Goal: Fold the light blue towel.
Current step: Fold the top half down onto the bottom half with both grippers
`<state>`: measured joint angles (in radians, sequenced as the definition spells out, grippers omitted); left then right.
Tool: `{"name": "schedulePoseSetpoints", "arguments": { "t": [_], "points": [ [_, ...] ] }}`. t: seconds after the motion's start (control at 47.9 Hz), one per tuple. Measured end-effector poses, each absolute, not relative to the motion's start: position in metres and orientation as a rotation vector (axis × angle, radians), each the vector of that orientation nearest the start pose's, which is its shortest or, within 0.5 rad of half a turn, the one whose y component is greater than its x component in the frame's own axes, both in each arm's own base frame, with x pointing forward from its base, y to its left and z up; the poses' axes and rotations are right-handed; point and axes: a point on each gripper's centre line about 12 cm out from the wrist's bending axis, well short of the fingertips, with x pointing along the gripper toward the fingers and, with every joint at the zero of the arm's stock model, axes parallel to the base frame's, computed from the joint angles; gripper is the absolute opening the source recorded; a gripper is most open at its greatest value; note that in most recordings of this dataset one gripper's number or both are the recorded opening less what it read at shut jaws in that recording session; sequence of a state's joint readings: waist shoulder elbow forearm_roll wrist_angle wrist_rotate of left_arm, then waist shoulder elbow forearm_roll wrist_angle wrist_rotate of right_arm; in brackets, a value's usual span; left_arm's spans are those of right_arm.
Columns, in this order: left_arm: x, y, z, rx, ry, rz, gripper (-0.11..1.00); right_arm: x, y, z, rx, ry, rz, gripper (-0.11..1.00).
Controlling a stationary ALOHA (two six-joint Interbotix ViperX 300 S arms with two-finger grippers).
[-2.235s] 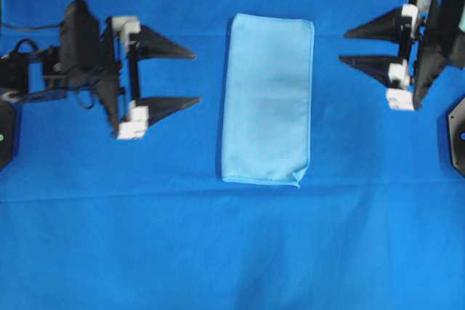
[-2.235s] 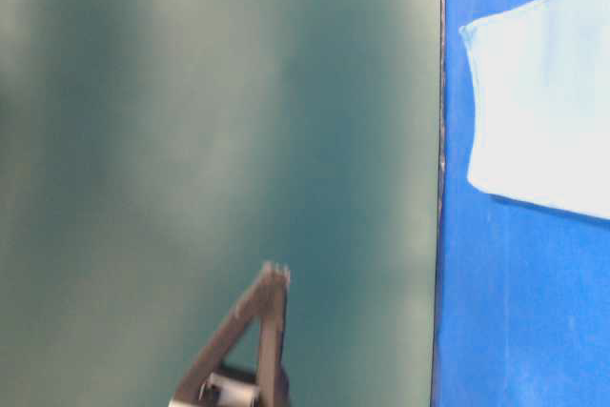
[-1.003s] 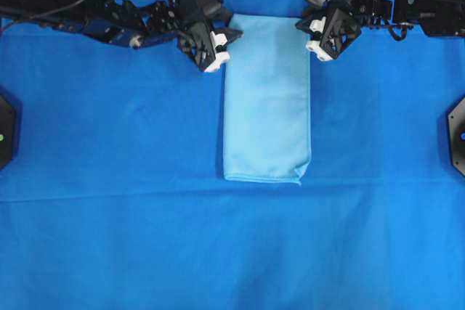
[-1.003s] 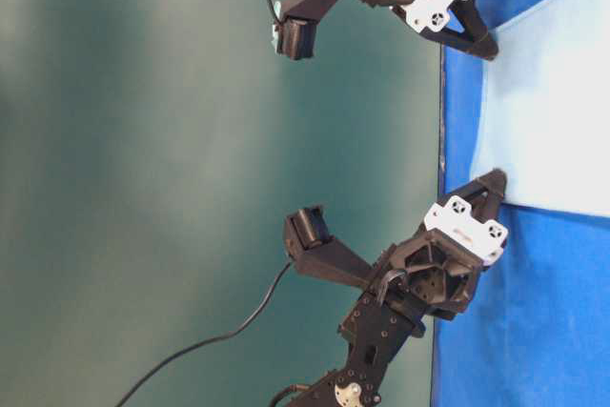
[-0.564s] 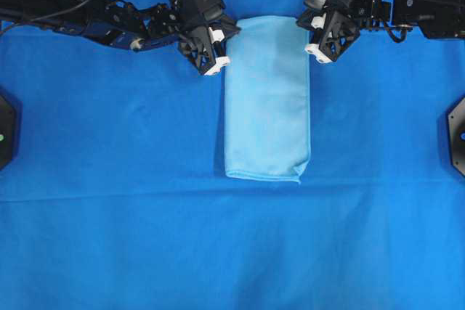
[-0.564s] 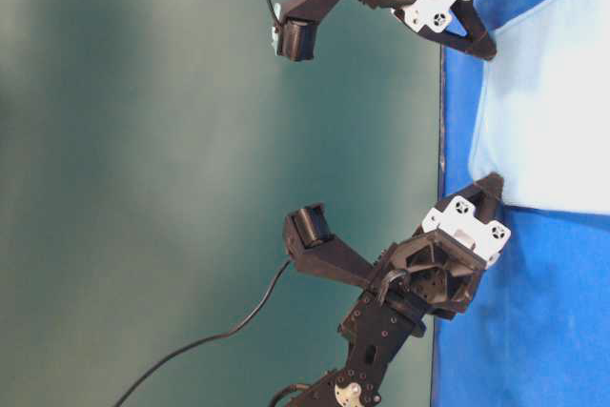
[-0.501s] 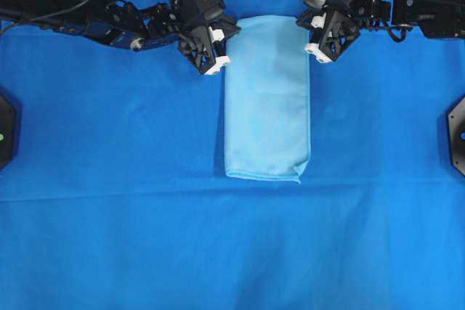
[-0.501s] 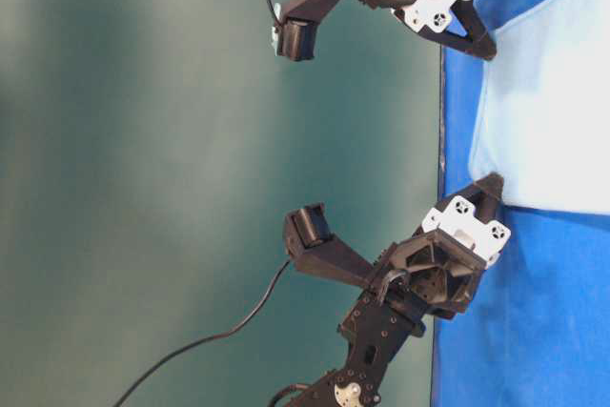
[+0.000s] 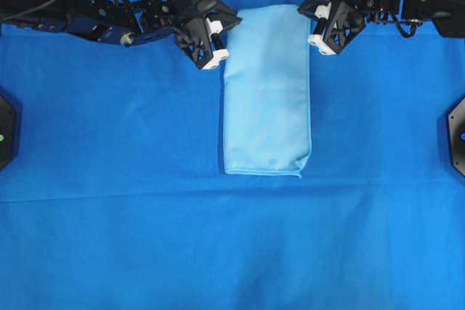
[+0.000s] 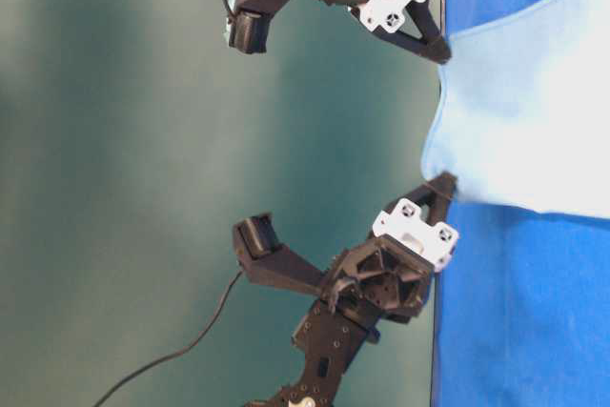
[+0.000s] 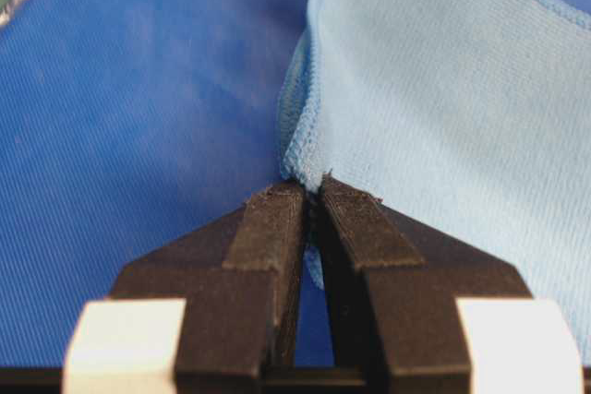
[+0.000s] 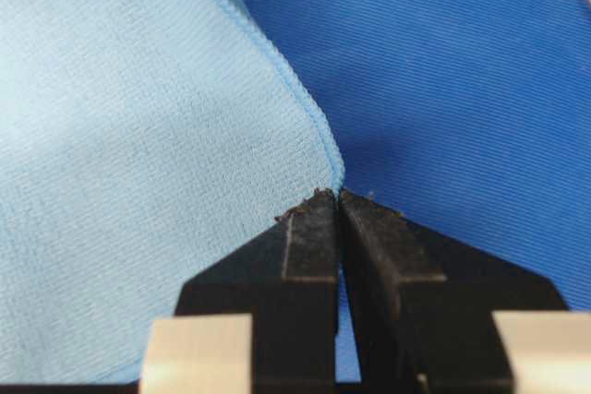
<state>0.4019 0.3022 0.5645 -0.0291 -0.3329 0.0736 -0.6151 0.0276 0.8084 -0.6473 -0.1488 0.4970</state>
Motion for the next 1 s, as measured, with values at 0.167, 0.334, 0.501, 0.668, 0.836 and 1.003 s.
{"name": "schedulePoseSetpoints", "arguments": {
  "t": [0.167, 0.334, 0.501, 0.668, 0.836, 1.003],
  "points": [
    [0.403, 0.164, 0.113, -0.052, 0.531, 0.370, 0.02, 0.299, -0.184, 0.130, 0.107, 0.718, -0.430, 0.01],
    [0.401, 0.136, 0.125, -0.032, 0.518, 0.312, 0.02, 0.296, -0.157, 0.140, 0.094, 0.743, -0.407, 0.01],
    [0.398, 0.099, 0.133, 0.013, 0.513, 0.226, 0.02, 0.294, -0.117, 0.153, 0.085, 0.758, -0.354, 0.01],
    [0.396, 0.058, 0.138, 0.071, 0.510, 0.122, 0.02, 0.292, -0.080, 0.158, 0.121, 0.768, -0.295, 0.01],
    [0.394, 0.027, 0.132, 0.093, 0.534, 0.044, 0.02, 0.293, -0.052, 0.154, 0.172, 0.798, -0.257, 0.01],
    [0.395, 0.010, 0.127, 0.104, 0.546, -0.001, 0.02, 0.295, -0.031, 0.148, 0.183, 0.834, -0.218, 0.01]
  ]
}}
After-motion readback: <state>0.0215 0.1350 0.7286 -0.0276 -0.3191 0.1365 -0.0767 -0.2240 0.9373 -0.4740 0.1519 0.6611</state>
